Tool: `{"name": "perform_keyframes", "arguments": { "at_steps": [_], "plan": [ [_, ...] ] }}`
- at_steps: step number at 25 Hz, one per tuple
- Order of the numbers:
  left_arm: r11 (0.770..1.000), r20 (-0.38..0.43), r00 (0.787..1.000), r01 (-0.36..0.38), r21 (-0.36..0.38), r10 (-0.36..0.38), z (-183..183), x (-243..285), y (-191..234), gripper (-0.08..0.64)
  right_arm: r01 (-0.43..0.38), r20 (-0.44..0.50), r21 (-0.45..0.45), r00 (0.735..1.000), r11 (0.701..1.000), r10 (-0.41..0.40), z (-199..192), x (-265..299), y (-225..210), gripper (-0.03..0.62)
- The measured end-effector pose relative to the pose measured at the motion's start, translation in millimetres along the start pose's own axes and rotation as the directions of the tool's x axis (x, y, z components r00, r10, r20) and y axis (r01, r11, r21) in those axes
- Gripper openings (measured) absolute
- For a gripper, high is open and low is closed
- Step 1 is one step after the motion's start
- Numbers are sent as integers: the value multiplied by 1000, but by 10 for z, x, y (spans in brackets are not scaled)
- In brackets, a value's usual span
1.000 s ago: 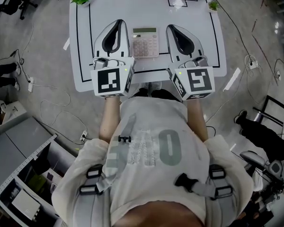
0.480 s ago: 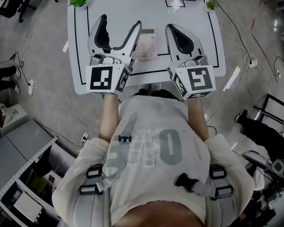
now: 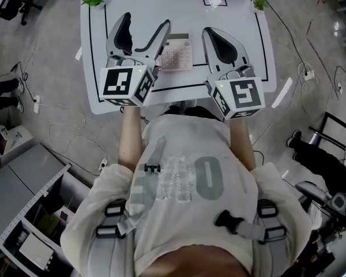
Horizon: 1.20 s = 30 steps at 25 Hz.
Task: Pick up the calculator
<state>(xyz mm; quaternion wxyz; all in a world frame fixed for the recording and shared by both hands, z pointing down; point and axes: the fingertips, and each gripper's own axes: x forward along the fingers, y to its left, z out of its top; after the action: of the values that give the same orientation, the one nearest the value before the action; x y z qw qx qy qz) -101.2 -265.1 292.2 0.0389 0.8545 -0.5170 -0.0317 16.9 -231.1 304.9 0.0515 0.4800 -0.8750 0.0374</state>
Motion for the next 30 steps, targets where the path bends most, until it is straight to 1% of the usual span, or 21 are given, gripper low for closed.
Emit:
{"name": "perform_keyframes", "arguments": {
  "at_steps": [3, 4, 6, 9, 11, 13, 15, 18, 21, 23, 27, 30],
  "plan": [
    [998, -54, 997, 62, 8, -61, -108, 147, 69, 376, -5, -22, 11, 1000, 1000, 5, -75, 26, 12, 5],
    [996, -85, 992, 90, 5, -90, -176, 192, 84, 376, -5, -29, 15, 1000, 1000, 5, -103, 29, 10, 5],
    [989, -156, 977, 147, -16, -147, -355, 264, 114, 376, -2, -45, 23, 999, 1000, 3, -157, 39, -4, 5],
    [975, -242, 945, 208, -79, -222, -633, 344, 168, 376, 6, -67, 35, 998, 999, -3, -225, 64, -42, 5],
    [959, -286, 917, 246, -137, -276, -804, 375, 179, 376, 14, -87, 47, 996, 999, -10, -284, 68, -54, 5],
    [935, -322, 882, 288, -208, -343, -977, 398, 163, 376, 22, -115, 59, 993, 998, -15, -367, 77, -65, 5],
    [905, -339, 850, 314, -288, -403, -1147, 450, 172, 376, 21, -137, 67, 990, 998, -12, -449, 135, -96, 5],
    [862, -376, 802, 312, -400, -465, -1449, 522, 212, 376, 17, -165, 82, 986, 996, -3, -562, 205, -114, 5],
    [840, -433, 763, 256, -479, -480, -1719, 532, 282, 374, 17, -196, 98, 981, 995, 2, -664, 226, -97, 5],
    [820, -461, 735, 225, -526, -497, -1848, 525, 303, 374, 19, -210, 110, 978, 994, 4, -720, 242, -105, 5],
    [768, -487, 669, 203, -607, -562, -2039, 484, 232, 373, 25, -233, 130, 972, 991, 6, -820, 257, -135, 5],
    [718, -481, 624, 191, -670, -615, -2160, 451, 152, 371, 32, -248, 146, 969, 989, 6, -893, 275, -142, 6]
  ]
}}
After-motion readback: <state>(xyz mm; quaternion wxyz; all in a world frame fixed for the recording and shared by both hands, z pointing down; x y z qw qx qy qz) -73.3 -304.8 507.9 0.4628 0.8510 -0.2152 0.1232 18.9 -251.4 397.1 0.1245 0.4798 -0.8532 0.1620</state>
